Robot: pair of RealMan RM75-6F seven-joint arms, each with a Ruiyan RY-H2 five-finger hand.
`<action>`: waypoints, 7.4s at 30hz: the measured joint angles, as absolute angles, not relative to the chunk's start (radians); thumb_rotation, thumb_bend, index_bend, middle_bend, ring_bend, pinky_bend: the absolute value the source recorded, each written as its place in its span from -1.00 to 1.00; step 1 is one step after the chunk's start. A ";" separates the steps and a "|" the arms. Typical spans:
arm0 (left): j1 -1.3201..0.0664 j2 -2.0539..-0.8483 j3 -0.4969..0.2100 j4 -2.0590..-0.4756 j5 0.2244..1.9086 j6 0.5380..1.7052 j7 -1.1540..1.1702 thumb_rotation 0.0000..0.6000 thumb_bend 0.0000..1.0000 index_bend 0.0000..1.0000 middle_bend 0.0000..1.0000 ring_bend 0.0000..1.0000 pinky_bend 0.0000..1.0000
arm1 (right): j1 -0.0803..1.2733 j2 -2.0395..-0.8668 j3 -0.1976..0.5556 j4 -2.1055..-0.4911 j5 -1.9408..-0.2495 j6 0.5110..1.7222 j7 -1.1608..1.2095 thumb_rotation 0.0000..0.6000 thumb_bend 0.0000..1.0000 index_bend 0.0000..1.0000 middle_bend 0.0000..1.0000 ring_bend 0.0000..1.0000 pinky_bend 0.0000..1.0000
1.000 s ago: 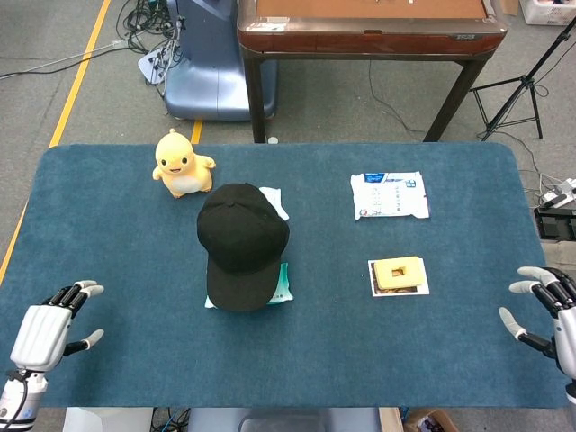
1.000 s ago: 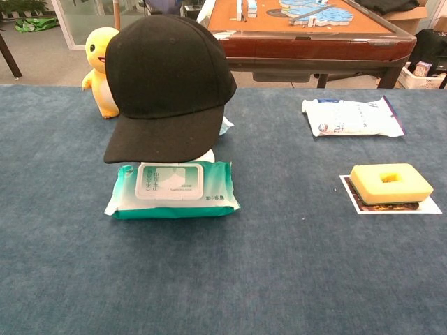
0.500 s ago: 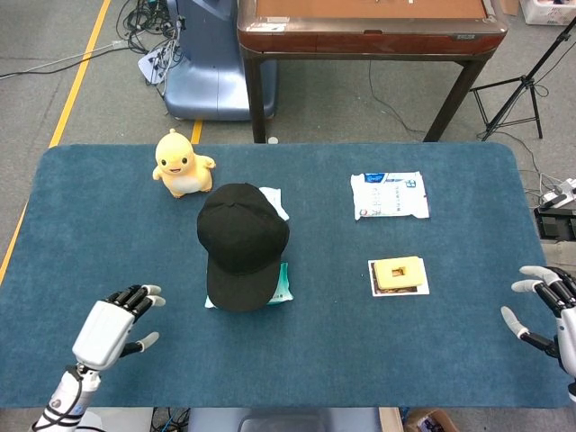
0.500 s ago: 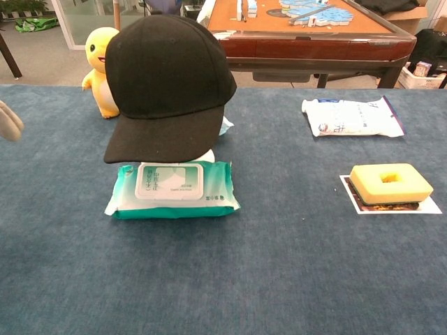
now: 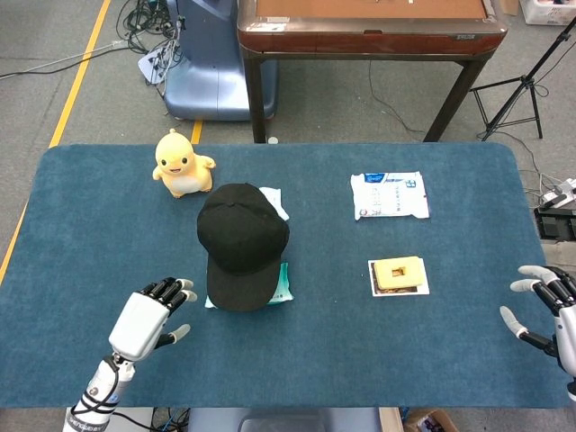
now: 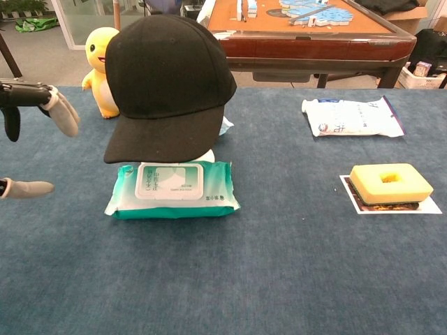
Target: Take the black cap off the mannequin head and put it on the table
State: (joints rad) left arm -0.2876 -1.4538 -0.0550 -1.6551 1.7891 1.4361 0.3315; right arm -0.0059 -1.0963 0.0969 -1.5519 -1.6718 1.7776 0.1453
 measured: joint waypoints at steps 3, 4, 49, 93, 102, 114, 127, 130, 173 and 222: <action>-0.298 -1.463 -0.057 -1.674 1.787 1.423 0.348 1.00 -0.82 -0.14 -0.30 -0.39 0.00 | -0.007 -1.096 0.096 -1.552 -1.673 1.779 0.147 1.00 -0.51 -0.08 -0.31 -0.45 0.00; -0.301 -1.465 -0.057 -1.681 1.786 1.418 0.354 1.00 -0.82 -0.14 -0.30 -0.39 0.00 | -0.007 -1.096 0.096 -1.552 -1.673 1.780 0.147 1.00 -0.51 -0.08 -0.31 -0.45 0.00; -0.405 -1.776 -0.096 -1.472 1.799 1.444 0.485 1.00 -0.96 0.00 -0.08 -0.31 0.01 | -0.008 -1.087 0.099 -1.551 -1.660 1.772 0.161 1.00 -0.51 -0.08 -0.31 -0.45 0.00; -0.448 -1.893 -0.132 -1.241 1.846 1.628 0.458 1.00 -0.96 0.11 0.10 -0.19 0.01 | -0.003 -1.089 0.096 -1.555 -1.662 1.760 0.145 1.00 -0.51 -0.08 -0.31 -0.45 0.00; -0.453 -1.872 -0.131 -1.234 1.873 1.668 0.459 1.00 -0.96 0.12 0.11 -0.18 0.01 | -0.003 -1.090 0.095 -1.556 -1.662 1.757 0.142 1.00 -0.51 -0.08 -0.31 -0.45 0.00; -0.460 -1.856 -0.136 -1.223 1.872 1.682 0.454 1.00 -0.95 0.16 0.13 -0.16 0.02 | 0.000 -1.091 0.095 -1.557 -1.661 1.752 0.136 1.00 -0.51 -0.08 -0.31 -0.45 0.00; -0.467 -1.849 -0.126 -1.215 1.872 1.679 0.451 1.00 -0.58 0.12 0.14 -0.16 0.03 | 0.000 -1.091 0.094 -1.557 -1.661 1.751 0.136 1.00 -0.51 -0.08 -0.31 -0.45 0.00; -0.467 -1.846 -0.123 -1.216 1.869 1.675 0.454 1.00 -0.50 0.07 0.14 -0.16 0.03 | 0.000 -1.091 0.094 -1.557 -1.661 1.751 0.136 1.00 -0.51 -0.08 -0.31 -0.45 0.00; -0.525 -1.887 -0.169 -1.113 1.871 1.740 0.371 1.00 -0.24 0.33 0.26 -0.09 0.08 | 0.002 -1.091 0.093 -1.556 -1.659 1.748 0.135 1.00 -0.51 -0.08 -0.31 -0.45 0.00; -0.631 -1.826 -0.247 -1.163 1.871 1.733 0.463 1.00 -0.24 0.33 0.27 -0.08 0.09 | 0.012 -1.092 0.091 -1.559 -1.656 1.727 0.125 1.00 -0.51 -0.08 -0.31 -0.45 0.00</action>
